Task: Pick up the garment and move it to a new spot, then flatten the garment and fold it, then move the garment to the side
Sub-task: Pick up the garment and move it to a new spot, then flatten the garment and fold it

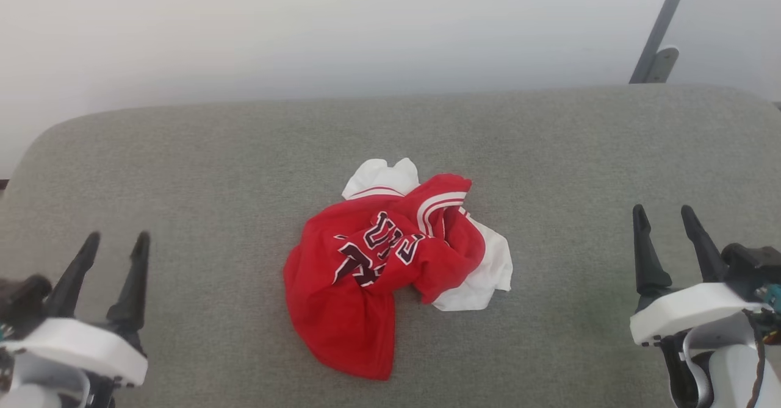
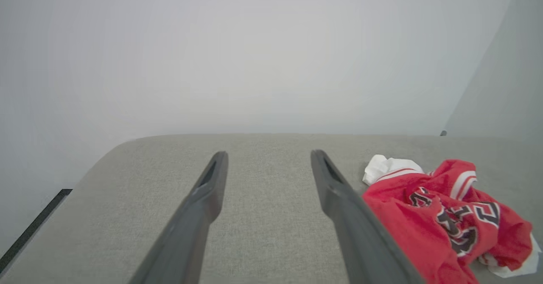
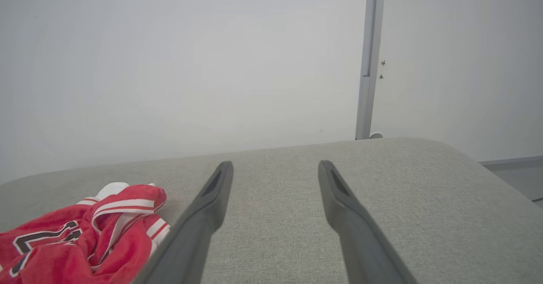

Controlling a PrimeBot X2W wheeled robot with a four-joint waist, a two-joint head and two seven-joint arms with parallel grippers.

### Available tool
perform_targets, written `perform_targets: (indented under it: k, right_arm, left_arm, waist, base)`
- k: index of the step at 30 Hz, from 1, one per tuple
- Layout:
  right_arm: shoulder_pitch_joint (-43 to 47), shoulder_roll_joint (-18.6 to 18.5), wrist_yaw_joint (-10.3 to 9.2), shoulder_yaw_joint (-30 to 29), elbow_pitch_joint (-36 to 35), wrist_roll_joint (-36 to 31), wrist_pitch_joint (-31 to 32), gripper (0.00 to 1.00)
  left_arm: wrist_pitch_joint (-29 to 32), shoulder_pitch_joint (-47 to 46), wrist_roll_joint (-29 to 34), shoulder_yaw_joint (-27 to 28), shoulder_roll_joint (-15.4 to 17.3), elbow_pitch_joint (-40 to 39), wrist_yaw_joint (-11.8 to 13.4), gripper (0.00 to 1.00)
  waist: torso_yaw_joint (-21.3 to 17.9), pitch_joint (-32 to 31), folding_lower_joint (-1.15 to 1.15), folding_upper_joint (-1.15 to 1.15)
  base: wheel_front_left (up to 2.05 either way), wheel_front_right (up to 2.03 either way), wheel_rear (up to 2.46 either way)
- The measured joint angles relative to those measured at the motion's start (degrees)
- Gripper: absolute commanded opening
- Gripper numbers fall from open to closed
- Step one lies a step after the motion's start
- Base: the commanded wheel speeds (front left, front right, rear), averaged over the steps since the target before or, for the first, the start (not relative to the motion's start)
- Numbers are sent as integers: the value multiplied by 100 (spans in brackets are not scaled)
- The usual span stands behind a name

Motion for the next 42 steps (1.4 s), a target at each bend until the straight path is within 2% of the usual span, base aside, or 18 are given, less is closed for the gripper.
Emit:
perform_targets:
  k: [4,12,21,26,33,42]
  right_arm:
    - [95,46,0,-37,-40,1,18,100]
    - [193,104,0,-60,-108,-1,79,100]
    - [203,120,0,10,-146,4,144,100]
    - [214,119,0,269,-156,59,332,100]
    - [91,-24,0,771,-68,260,967,100]
    - [-206,-435,0,1351,30,376,2037,100]
  left_arm:
    - [-49,363,-15,282,-98,-71,10,100]
    - [-68,621,146,740,-348,-181,-152,100]
    - [-68,694,364,956,-548,-135,-382,100]
    - [-68,687,428,992,-670,-120,-472,100]
    - [-68,569,509,932,-775,-70,-568,100]
    - [-68,312,631,798,-999,19,-706,100]
  waist:
    - [72,-51,0,0]
    - [153,-68,0,0]
    - [180,-31,0,0]
    - [255,32,0,0]
    - [424,189,0,0]
    - [706,564,0,0]
  base:
    - [0,0,0]
    - [0,0,0]
    - [0,0,0]
    - [0,0,0]
    - [0,0,0]
    - [0,0,0]
